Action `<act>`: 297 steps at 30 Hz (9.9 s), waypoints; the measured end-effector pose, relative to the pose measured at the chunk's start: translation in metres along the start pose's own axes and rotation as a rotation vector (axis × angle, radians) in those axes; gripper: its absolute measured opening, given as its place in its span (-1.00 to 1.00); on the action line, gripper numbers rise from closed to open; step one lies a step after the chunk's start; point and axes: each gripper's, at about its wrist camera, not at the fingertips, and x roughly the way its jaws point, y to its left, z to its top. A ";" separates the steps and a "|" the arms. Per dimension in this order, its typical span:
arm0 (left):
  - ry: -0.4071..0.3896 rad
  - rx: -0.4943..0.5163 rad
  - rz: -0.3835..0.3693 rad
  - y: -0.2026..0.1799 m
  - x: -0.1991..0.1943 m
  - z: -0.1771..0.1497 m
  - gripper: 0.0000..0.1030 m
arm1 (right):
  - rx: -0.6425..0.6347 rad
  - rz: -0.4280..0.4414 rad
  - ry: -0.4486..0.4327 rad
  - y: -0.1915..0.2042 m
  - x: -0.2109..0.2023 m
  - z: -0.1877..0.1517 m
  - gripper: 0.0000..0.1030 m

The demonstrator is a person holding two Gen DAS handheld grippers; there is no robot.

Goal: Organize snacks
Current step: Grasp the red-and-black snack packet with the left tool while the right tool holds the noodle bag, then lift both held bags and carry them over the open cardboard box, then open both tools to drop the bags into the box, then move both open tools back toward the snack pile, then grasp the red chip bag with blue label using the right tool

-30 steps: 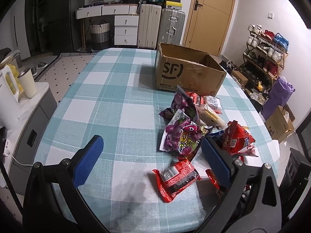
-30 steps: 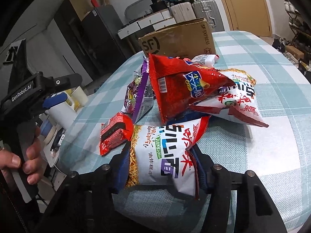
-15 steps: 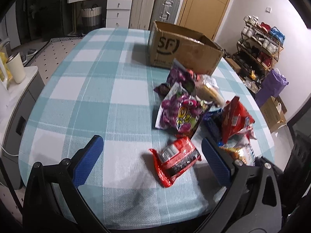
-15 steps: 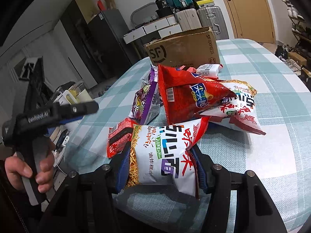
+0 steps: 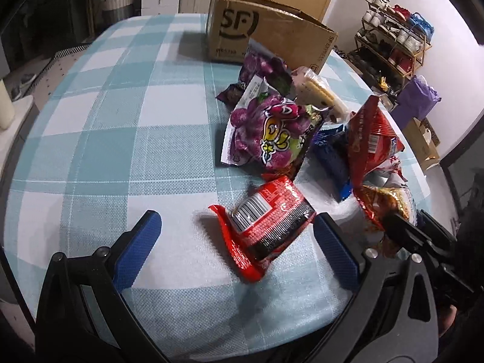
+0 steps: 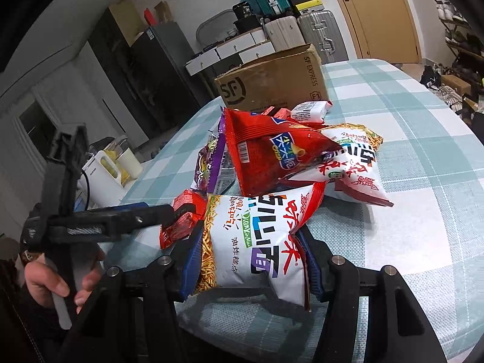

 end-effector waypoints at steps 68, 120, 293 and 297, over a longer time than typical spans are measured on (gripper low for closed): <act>-0.223 0.156 -0.207 -0.035 -0.080 0.077 -0.12 | -0.087 0.051 -0.152 0.025 -0.037 0.094 0.12; -0.062 0.090 -0.100 -0.029 0.090 0.350 -0.11 | -0.002 -0.075 0.039 -0.049 0.159 0.332 0.12; -0.011 0.010 -0.069 -0.025 0.034 0.054 0.97 | -0.070 -0.014 -0.027 -0.013 0.004 0.070 -0.09; 0.007 0.011 -0.061 -0.031 0.046 0.059 0.97 | -0.057 -0.009 -0.035 -0.018 0.002 0.070 -0.09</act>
